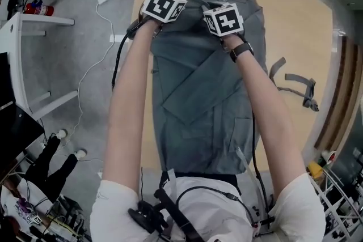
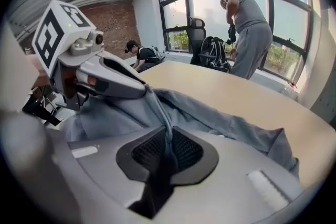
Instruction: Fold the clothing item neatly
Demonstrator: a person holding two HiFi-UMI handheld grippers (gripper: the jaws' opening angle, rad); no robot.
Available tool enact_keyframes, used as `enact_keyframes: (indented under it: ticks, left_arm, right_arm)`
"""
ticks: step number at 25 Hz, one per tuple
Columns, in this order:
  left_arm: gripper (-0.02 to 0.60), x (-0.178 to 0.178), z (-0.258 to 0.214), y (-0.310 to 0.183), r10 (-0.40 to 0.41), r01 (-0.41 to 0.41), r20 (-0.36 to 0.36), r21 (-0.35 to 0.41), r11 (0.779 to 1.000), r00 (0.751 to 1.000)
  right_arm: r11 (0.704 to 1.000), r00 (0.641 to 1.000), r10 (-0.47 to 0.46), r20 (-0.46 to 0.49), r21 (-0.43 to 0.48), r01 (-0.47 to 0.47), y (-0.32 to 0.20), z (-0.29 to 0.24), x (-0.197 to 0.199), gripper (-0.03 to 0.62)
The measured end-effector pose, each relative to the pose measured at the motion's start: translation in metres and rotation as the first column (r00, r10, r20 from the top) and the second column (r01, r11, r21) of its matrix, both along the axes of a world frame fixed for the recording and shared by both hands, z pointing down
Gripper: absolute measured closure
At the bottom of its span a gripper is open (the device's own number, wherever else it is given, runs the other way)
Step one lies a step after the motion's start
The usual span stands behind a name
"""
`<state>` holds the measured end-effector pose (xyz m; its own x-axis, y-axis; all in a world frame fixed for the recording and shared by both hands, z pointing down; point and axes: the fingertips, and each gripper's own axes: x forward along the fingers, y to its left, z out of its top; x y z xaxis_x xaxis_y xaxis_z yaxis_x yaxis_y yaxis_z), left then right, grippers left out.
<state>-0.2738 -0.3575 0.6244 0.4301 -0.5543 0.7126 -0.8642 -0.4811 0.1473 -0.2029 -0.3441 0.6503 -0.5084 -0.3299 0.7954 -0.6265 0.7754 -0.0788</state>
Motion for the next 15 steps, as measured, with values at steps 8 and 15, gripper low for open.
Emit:
enact_keyframes:
  ticks: [8,15]
  left_arm:
    - [0.537,-0.051,-0.064,0.057,-0.135,0.159,-0.190,0.118,0.980,0.972]
    - [0.566,-0.114,-0.143,0.085,-0.189,0.225,-0.163,0.239,0.945,0.968]
  right_arm:
    - [0.968,0.977,-0.207,0.048,0.153,0.197,0.029,-0.074,-0.041,0.568]
    - [0.930,0.948,-0.302,0.102,0.252,0.269,0.047,-0.150,-0.110,0.574]
